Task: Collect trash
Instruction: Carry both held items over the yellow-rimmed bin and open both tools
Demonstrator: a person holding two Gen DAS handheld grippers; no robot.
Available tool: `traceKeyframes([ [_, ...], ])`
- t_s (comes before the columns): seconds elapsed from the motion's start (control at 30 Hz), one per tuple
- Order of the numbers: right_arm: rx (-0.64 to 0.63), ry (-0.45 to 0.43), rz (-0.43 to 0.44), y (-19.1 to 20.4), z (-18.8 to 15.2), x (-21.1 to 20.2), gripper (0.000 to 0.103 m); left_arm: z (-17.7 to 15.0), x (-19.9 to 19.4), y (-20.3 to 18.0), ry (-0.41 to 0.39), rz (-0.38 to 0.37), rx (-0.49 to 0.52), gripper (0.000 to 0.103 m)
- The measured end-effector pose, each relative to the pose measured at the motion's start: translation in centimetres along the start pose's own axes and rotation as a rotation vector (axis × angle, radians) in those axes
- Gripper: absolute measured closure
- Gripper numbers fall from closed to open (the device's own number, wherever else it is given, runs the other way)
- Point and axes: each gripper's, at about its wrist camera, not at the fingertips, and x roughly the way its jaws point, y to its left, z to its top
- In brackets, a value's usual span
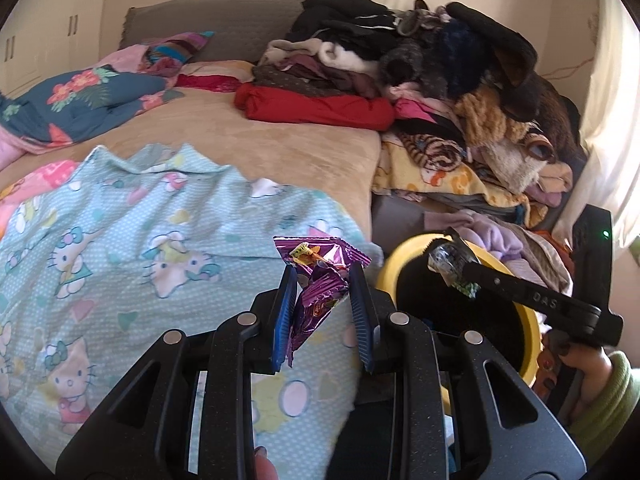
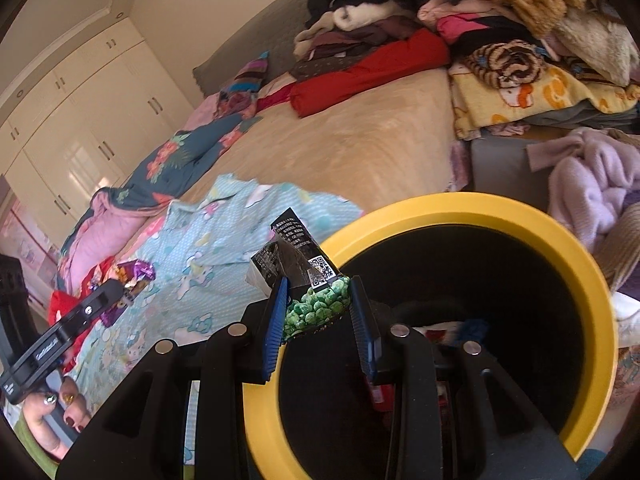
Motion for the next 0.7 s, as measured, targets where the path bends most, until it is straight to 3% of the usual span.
traceKeyframes([
  [0.4,0.058,0.002,-0.08,-4.2,0.1,-1.7,0.073,-0.7,1.3,-4.6,0.044,-0.074,0.07,0.083],
  [0.7,0.114,0.009,-0.088,-6.6,0.1,-2.7,0.07,-1.7,2.3,-7.5,0.086,-0.119,0.116,0.083],
])
